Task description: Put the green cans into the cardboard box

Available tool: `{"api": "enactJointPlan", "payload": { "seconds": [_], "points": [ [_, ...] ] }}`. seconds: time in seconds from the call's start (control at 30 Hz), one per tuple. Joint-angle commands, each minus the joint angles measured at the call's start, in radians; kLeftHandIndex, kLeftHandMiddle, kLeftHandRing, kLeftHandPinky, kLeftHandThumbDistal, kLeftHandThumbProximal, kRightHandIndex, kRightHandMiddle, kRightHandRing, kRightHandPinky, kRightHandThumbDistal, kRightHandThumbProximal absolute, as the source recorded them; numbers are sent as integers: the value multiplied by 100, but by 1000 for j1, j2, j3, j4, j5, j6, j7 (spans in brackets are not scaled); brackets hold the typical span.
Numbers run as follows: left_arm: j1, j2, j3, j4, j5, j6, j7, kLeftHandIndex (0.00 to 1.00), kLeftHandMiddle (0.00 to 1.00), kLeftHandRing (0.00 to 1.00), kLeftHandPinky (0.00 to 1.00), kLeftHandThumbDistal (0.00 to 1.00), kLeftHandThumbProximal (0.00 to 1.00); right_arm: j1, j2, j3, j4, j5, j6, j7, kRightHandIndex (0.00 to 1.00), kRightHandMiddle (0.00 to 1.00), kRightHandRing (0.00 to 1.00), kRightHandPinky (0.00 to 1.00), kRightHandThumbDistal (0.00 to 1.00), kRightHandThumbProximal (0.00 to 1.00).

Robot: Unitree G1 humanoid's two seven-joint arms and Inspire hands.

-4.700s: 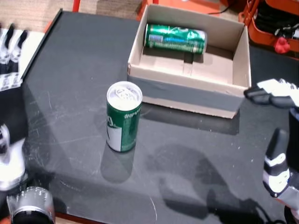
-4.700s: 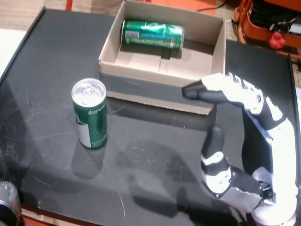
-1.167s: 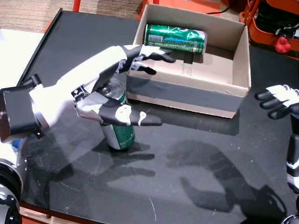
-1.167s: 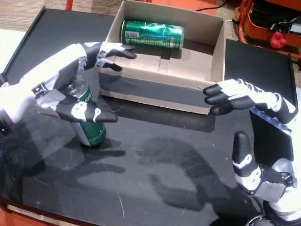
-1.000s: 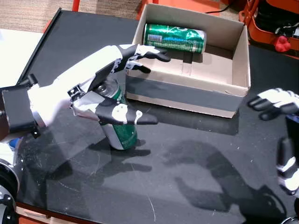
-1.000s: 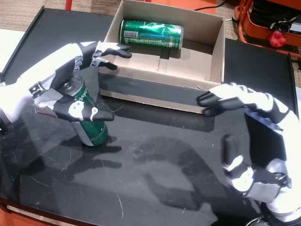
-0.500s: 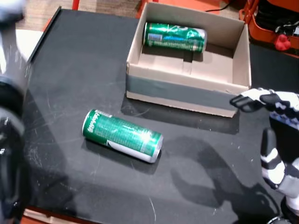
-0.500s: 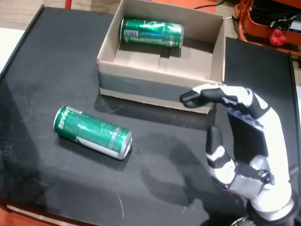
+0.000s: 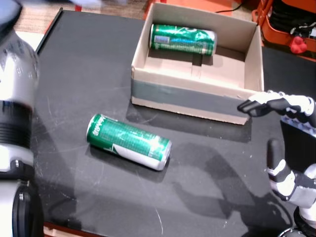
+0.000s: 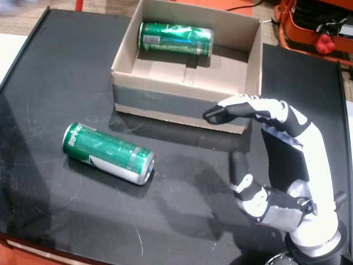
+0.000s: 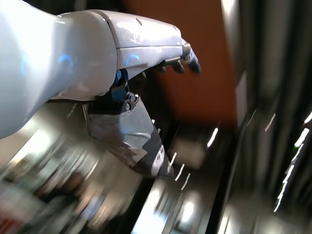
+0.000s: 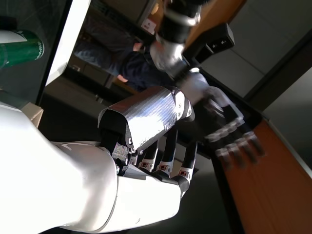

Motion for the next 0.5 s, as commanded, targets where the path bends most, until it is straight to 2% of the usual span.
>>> {"api": "enactJointPlan", "payload": {
  "seconds": [0.0, 0.03, 0.1, 0.2, 0.27, 0.33, 0.47],
  "points": [
    [73, 53, -46, -19, 62, 47, 3, 93, 100, 100, 88, 100, 0, 18, -10, 0, -9, -17, 0, -26, 55, 58, 61, 70, 69, 71],
    [91, 71, -62, -20, 89, 55, 7, 93, 100, 100, 89, 100, 0, 17, -8, 0, -9, -20, -7, -32, 54, 57, 61, 69, 65, 71],
    [121, 109, -96, -22, 119, 85, -2, 99, 100, 100, 88, 100, 0, 8, -5, -9, 7, -14, -39, -30, 52, 56, 61, 72, 60, 72],
    [159, 156, -140, -34, 148, 118, -9, 100, 100, 100, 89, 100, 0, -15, -8, -22, 44, 14, -52, 2, 53, 57, 62, 74, 71, 74],
    [176, 182, -167, -41, 148, 128, -24, 100, 100, 100, 90, 100, 0, -21, -10, -21, 52, 15, -53, 9, 54, 59, 63, 75, 71, 74],
    [192, 202, -186, -57, 149, 129, -26, 100, 100, 100, 91, 100, 0, -23, -11, -21, 56, 21, -47, 21, 54, 59, 64, 76, 66, 72],
    [209, 221, -209, -91, 151, 140, -12, 100, 100, 100, 92, 100, 0, -35, -8, -31, 66, 36, -54, 41, 54, 60, 64, 75, 74, 73]
  ]
}}
